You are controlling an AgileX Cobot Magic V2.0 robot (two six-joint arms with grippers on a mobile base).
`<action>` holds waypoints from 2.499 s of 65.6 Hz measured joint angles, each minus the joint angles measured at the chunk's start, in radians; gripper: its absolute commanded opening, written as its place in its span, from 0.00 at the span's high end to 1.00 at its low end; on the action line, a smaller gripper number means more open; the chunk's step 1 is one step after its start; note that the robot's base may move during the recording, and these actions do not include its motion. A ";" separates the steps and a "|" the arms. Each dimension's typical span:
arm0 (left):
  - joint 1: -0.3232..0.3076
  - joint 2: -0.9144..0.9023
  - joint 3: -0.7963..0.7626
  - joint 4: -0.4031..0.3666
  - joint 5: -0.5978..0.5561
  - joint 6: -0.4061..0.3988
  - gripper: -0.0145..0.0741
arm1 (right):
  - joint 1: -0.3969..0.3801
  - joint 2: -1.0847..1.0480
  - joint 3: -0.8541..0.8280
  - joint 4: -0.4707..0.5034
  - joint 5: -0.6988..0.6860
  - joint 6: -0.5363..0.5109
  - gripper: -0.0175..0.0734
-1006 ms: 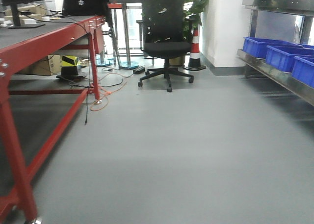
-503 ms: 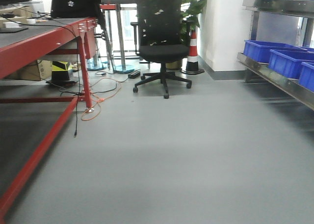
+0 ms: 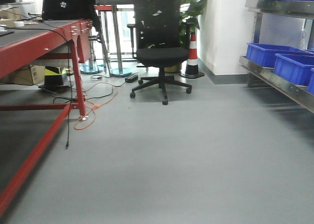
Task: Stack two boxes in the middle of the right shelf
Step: 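Hold the boxes and drive toward the steel shelf with blue bins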
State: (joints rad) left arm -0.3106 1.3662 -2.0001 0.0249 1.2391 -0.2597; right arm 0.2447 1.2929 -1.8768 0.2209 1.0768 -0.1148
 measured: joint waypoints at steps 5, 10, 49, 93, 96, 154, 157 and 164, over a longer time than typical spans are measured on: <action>0.000 0.000 0.000 0.000 0.000 0.000 0.96 | 0.000 0.000 0.000 0.000 0.000 0.000 0.98; 0.000 0.000 0.000 0.000 0.000 0.000 0.96 | 0.000 0.000 0.000 0.000 0.000 0.000 0.98; 0.000 0.000 0.000 0.002 0.000 -0.002 0.96 | 0.000 0.000 0.000 0.000 0.000 0.000 0.98; 0.000 0.000 0.000 0.004 0.000 -0.002 0.96 | 0.000 0.000 0.000 0.000 0.000 0.000 0.98; 0.000 0.000 0.000 0.004 0.000 -0.002 0.96 | 0.000 0.000 0.000 0.000 0.000 0.000 0.98; 0.000 0.000 0.000 0.004 0.000 -0.002 0.96 | 0.000 0.000 0.000 0.000 0.000 0.000 0.98; 0.000 0.000 0.000 0.004 0.000 -0.002 0.96 | 0.000 0.000 0.000 0.000 0.000 0.000 0.98; 0.000 0.000 0.000 0.004 0.000 -0.002 0.96 | 0.000 0.000 0.000 0.000 0.000 0.000 0.98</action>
State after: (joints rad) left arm -0.3106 1.3662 -2.0001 0.0287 1.2391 -0.2618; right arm 0.2447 1.2929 -1.8768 0.2209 1.0768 -0.1148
